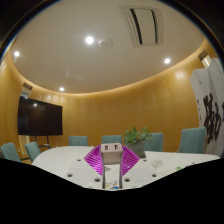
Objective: Unplug charger
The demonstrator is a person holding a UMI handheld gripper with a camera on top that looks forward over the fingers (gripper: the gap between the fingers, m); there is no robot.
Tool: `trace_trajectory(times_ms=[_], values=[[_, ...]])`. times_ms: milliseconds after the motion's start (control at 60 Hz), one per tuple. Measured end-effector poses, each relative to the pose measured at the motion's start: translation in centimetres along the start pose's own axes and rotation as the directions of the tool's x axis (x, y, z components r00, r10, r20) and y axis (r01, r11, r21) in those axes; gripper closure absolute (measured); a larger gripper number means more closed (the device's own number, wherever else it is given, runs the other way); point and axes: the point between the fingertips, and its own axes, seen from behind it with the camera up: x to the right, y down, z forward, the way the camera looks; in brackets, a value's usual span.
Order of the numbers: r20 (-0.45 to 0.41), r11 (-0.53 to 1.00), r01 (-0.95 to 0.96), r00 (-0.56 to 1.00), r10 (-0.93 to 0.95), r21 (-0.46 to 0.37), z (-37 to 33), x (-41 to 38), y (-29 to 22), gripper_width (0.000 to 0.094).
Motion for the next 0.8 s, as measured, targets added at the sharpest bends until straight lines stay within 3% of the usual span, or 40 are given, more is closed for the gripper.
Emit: trace_trajectory(times_ms=[50,117,167,233,383,483,583,650,800], values=[[-0.039,0.999,0.030,0.999,-0.029,0.027,-0.2,2.3,-2.6,0.0746],[-0.105,0.998,0.060,0.993,-0.060,-0.004,-0.4,6.9,-0.8,0.0741],[-0.148,0.996,0.046,0.987,-0.056,-0.070,-0.5,10.2,2.8,0.0739],[-0.202,0.975,0.017,0.977,-0.064,-0.223,0.1,14.7,8.5,0.0725],[-0.316,0.870,-0.065,0.943,-0.107,-0.488,-2.0,23.5,24.8,0.0700],[-0.340,0.805,-0.147,0.938,-0.072,-0.575,-3.5,25.7,30.1,0.0663],[-0.374,0.788,-0.193,0.926,-0.051,-0.585,-3.9,26.9,32.3,0.0610],[-0.385,0.792,-0.190,0.921,-0.062,-0.580,-4.0,27.6,32.3,0.0529],[-0.395,0.823,-0.153,0.914,-0.093,-0.547,-4.5,27.9,29.6,0.0157]])
